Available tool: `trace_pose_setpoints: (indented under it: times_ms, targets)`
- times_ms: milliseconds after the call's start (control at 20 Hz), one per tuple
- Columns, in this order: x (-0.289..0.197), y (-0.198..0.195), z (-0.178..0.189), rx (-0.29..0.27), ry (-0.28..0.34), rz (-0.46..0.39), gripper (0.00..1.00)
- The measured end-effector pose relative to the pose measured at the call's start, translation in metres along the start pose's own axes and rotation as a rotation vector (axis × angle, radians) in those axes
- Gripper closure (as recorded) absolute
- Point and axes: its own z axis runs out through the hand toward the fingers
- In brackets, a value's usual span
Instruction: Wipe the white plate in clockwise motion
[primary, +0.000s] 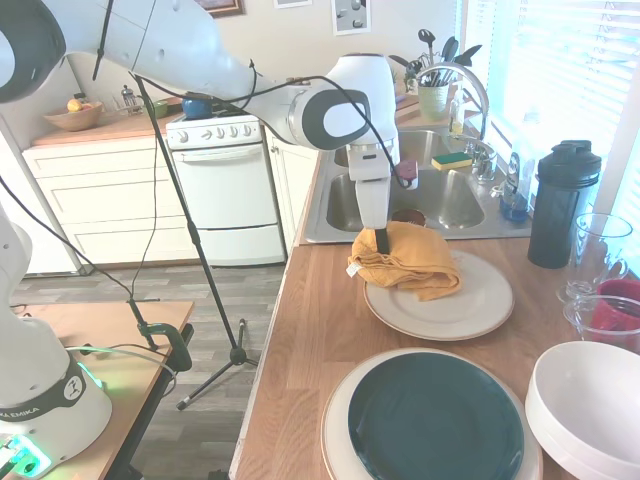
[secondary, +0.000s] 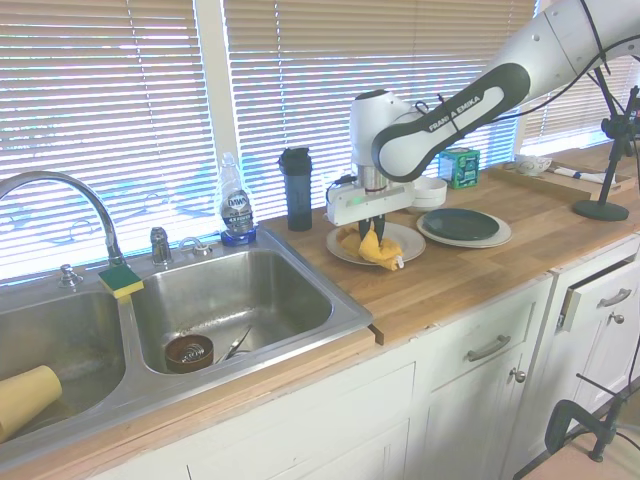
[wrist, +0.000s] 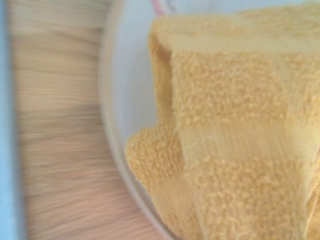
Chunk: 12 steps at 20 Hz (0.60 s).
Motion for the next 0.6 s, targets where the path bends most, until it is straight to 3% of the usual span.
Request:
trace_pose_setpoints:
  times_ms: [400, 600]
  targets:
    - [-0.051, 0.016, -0.076, 0.061, -0.009, -0.059, 1.0]
    - [-0.085, 0.031, -0.086, 0.061, -0.018, -0.098, 1.0]
